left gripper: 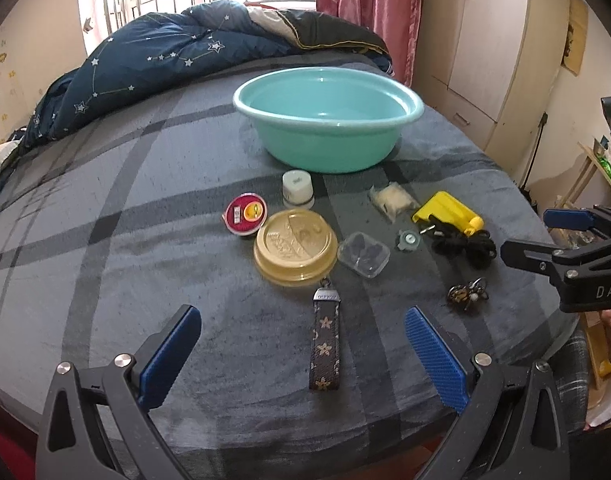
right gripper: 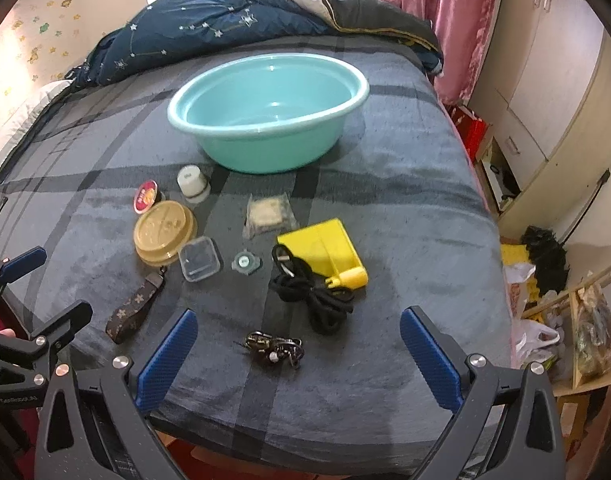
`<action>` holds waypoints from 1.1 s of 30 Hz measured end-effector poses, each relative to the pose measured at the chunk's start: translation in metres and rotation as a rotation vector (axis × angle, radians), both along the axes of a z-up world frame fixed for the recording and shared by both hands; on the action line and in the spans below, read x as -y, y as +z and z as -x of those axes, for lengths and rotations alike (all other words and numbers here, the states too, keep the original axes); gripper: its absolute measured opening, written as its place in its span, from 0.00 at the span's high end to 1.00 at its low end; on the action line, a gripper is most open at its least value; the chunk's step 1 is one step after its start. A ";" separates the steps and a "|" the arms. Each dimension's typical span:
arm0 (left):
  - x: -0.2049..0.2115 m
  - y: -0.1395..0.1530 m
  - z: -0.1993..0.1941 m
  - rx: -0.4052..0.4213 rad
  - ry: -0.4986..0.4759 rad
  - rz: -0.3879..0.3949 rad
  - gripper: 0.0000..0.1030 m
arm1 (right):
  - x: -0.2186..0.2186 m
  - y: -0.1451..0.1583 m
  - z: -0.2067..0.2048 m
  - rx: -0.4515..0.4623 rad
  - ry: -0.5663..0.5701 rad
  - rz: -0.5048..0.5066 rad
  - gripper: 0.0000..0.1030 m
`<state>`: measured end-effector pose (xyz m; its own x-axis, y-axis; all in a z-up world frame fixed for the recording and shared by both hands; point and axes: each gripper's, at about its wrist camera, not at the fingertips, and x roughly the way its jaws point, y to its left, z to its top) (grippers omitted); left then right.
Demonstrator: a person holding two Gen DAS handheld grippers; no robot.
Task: Organize objects
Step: 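Move both tools toward the brown strap and the metal key ring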
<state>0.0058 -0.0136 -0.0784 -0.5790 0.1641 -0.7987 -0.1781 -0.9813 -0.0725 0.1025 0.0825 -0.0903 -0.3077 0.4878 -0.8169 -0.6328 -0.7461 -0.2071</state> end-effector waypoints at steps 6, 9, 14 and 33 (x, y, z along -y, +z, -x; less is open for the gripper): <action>-0.001 -0.025 0.001 0.022 -0.003 0.019 0.00 | -0.002 -0.024 0.000 0.019 -0.006 0.027 0.00; -0.002 -0.035 0.002 0.026 -0.010 0.023 0.00 | -0.004 -0.033 0.000 0.009 -0.014 0.048 0.00; -0.004 -0.049 0.004 0.019 -0.026 0.039 0.00 | -0.007 -0.046 0.000 0.014 -0.027 0.057 0.00; -0.010 -0.075 0.013 0.058 -0.075 0.013 0.00 | -0.019 -0.086 0.002 0.066 -0.095 0.089 0.00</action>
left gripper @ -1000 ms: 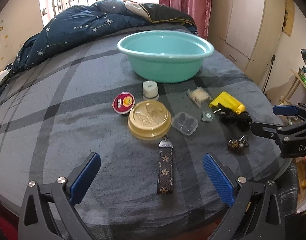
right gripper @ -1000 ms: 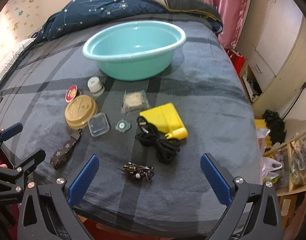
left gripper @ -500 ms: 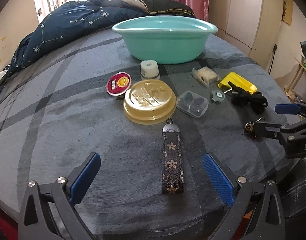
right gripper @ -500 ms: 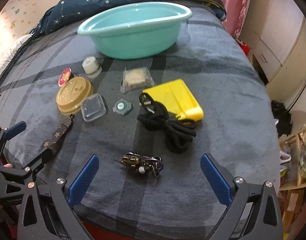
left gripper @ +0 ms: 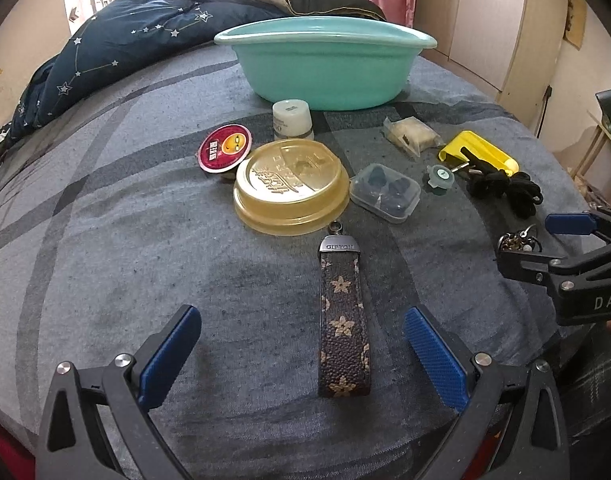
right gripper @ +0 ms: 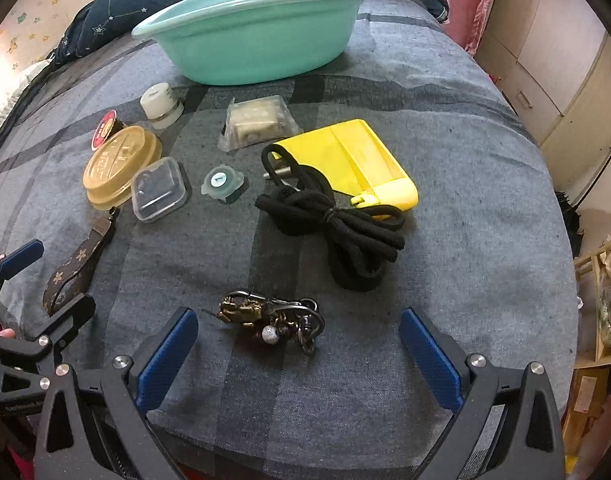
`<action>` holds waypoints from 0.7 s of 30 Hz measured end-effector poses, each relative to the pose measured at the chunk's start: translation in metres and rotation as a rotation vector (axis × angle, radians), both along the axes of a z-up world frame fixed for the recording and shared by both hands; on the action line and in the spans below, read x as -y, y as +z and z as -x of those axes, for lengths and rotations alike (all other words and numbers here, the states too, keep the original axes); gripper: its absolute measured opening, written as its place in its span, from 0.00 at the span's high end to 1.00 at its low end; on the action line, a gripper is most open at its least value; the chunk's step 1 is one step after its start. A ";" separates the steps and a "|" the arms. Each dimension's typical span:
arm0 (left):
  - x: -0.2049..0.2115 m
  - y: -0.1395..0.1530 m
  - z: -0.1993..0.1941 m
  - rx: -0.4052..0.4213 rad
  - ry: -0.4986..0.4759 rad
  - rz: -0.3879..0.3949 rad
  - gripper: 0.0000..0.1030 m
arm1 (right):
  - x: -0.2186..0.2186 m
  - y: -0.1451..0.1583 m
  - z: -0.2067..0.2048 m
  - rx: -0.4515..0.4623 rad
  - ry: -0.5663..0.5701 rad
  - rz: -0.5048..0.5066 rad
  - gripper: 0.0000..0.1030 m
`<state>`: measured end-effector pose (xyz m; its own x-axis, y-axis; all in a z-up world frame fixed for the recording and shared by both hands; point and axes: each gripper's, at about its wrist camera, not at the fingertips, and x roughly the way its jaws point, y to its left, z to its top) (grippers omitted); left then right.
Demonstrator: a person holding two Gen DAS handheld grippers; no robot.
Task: Organize objects
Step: 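Move both tools toward the brown strap and the metal key ring, then grasp the brown strap with the left tool while the right tool grasps the key ring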
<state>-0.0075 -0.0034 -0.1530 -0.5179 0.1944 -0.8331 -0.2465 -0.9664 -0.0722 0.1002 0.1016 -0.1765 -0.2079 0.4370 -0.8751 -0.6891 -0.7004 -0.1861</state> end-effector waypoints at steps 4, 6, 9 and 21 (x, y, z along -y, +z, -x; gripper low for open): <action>-0.002 -0.002 0.001 0.009 -0.014 -0.012 0.00 | 0.001 -0.001 0.003 -0.003 -0.007 -0.007 0.07; -0.003 -0.002 0.001 0.007 -0.021 -0.013 0.05 | 0.001 -0.001 0.004 0.001 -0.005 -0.006 0.16; -0.006 -0.003 0.003 0.012 -0.030 -0.019 0.21 | 0.004 0.002 0.006 -0.007 0.012 0.009 0.29; -0.008 0.007 -0.004 0.007 -0.101 -0.072 0.78 | 0.022 0.014 0.007 -0.040 0.061 0.014 0.54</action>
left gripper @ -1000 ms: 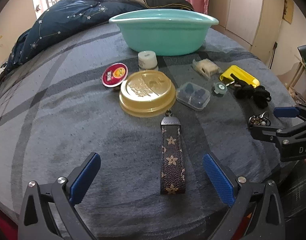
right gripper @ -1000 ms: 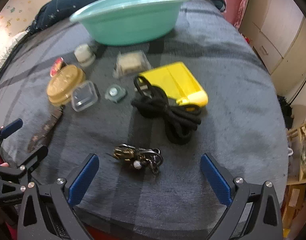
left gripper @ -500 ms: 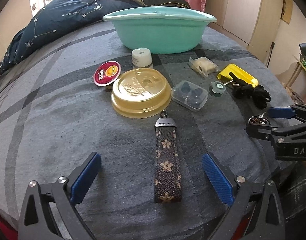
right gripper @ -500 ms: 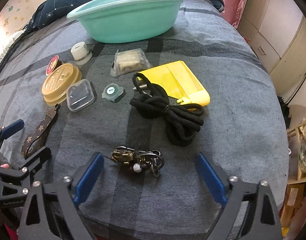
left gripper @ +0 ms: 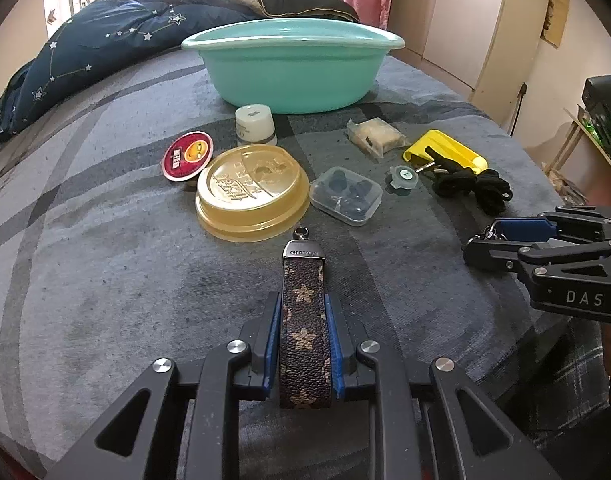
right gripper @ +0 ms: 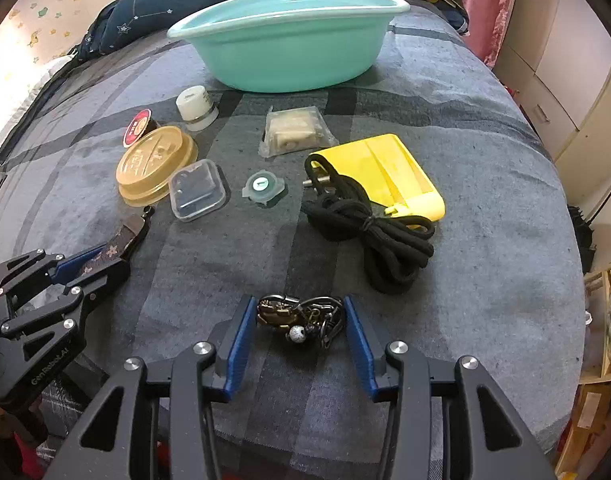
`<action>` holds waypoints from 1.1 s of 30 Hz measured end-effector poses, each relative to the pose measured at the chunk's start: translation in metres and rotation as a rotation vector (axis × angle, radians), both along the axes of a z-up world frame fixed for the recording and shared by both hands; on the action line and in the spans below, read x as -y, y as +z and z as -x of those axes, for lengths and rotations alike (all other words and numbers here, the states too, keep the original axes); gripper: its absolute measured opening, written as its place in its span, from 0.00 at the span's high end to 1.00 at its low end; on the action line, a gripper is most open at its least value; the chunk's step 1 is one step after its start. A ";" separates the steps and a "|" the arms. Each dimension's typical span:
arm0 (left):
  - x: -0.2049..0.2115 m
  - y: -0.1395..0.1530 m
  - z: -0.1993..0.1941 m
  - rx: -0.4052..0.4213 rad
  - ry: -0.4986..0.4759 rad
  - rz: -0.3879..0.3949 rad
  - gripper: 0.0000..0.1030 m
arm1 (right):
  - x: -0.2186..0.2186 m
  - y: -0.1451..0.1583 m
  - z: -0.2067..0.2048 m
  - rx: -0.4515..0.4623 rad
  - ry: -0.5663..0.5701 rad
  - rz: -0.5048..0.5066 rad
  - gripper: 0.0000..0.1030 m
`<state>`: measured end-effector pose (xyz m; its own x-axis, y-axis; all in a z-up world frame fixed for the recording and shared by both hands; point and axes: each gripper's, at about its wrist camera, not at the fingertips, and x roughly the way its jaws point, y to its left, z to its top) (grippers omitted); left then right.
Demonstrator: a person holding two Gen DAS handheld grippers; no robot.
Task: Organize objects
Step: 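Grasp the brown strap with the left tool while the right tool grasps the key ring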
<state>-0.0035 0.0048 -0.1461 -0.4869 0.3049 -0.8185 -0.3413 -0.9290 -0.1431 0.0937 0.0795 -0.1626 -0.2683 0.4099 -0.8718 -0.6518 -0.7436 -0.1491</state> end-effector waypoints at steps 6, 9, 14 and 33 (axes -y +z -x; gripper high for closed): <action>0.001 0.016 -0.005 -0.029 -0.012 0.003 0.78 | 0.003 0.004 0.000 -0.007 0.020 -0.011 0.55; 0.001 0.027 -0.007 -0.046 -0.014 0.002 0.78 | 0.008 0.011 0.000 -0.011 0.036 -0.023 0.55; 0.000 0.046 -0.013 -0.074 -0.020 -0.010 0.78 | 0.014 0.026 -0.001 -0.026 0.047 -0.045 0.55; -0.009 0.097 -0.030 -0.131 -0.061 -0.028 0.78 | 0.040 0.077 0.000 -0.044 0.102 -0.126 0.55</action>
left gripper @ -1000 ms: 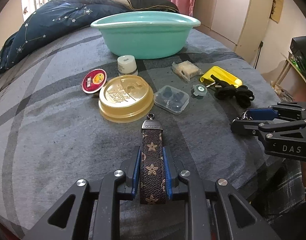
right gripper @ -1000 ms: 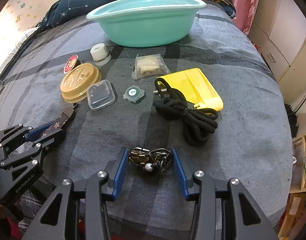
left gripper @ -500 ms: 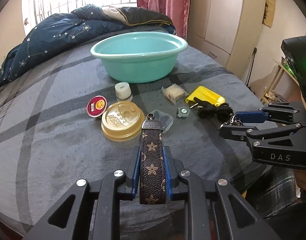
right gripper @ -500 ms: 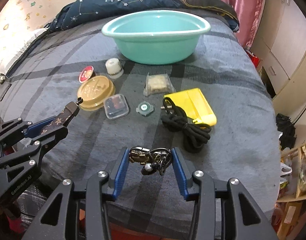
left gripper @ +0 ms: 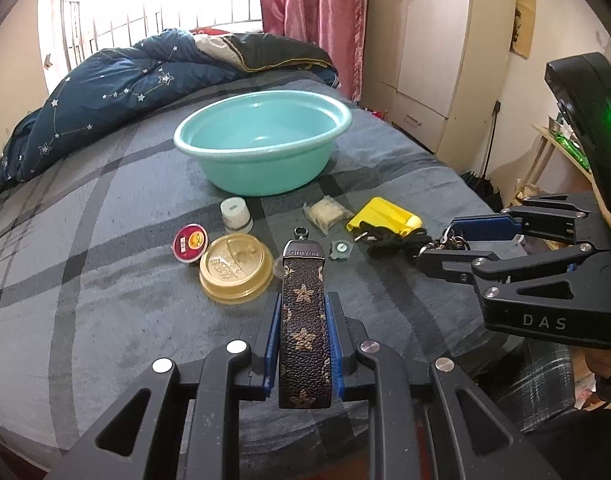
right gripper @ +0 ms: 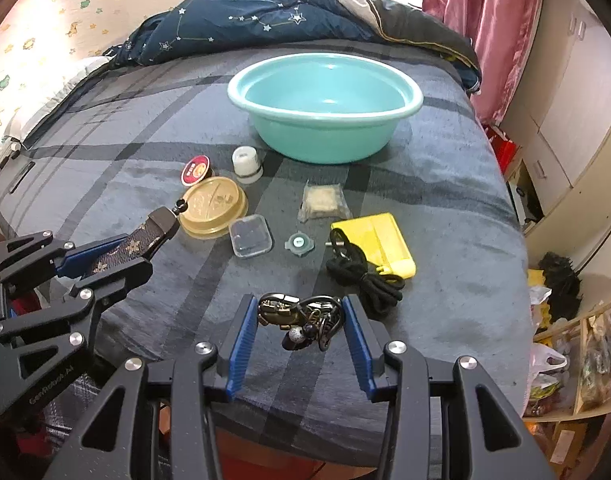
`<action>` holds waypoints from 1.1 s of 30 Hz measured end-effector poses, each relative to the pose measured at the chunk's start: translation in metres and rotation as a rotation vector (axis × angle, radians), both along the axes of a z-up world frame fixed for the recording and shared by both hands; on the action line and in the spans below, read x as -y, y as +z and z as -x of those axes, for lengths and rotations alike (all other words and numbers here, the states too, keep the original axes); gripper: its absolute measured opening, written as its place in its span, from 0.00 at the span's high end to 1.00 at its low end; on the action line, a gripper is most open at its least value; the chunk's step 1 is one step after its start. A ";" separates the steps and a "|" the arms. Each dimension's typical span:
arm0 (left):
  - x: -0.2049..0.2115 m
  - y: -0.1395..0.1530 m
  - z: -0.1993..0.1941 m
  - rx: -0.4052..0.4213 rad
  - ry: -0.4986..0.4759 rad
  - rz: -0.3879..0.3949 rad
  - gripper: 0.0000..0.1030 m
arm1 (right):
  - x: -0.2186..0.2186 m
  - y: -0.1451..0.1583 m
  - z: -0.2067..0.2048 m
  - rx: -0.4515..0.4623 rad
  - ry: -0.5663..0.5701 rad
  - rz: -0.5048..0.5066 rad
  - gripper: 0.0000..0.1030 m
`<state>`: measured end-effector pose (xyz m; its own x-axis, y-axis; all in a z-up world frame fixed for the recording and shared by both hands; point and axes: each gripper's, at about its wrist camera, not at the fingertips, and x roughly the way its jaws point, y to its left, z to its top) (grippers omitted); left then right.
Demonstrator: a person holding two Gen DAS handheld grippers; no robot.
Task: Organize objects
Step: 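Grasp the brown strap with the left tool while the right tool grasps the key ring, then carry the strap with the left tool while the right tool carries keys over the basin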
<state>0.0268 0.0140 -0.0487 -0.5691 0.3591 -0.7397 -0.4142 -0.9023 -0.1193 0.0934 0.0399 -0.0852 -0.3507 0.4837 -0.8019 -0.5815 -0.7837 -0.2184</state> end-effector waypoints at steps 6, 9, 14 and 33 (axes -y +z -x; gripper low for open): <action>-0.001 0.011 -0.001 -0.020 -0.014 -0.013 0.78 | 0.002 0.010 0.000 -0.003 0.003 -0.020 0.55; -0.002 0.014 0.000 -0.021 -0.018 -0.014 0.78 | 0.002 0.012 0.001 0.001 0.005 -0.027 0.55; -0.004 0.018 0.001 -0.023 -0.028 -0.012 0.78 | 0.000 0.018 0.002 -0.003 0.004 -0.032 0.55; -0.005 0.039 0.024 -0.041 -0.062 -0.020 0.78 | -0.015 0.041 0.017 -0.026 0.012 -0.050 0.55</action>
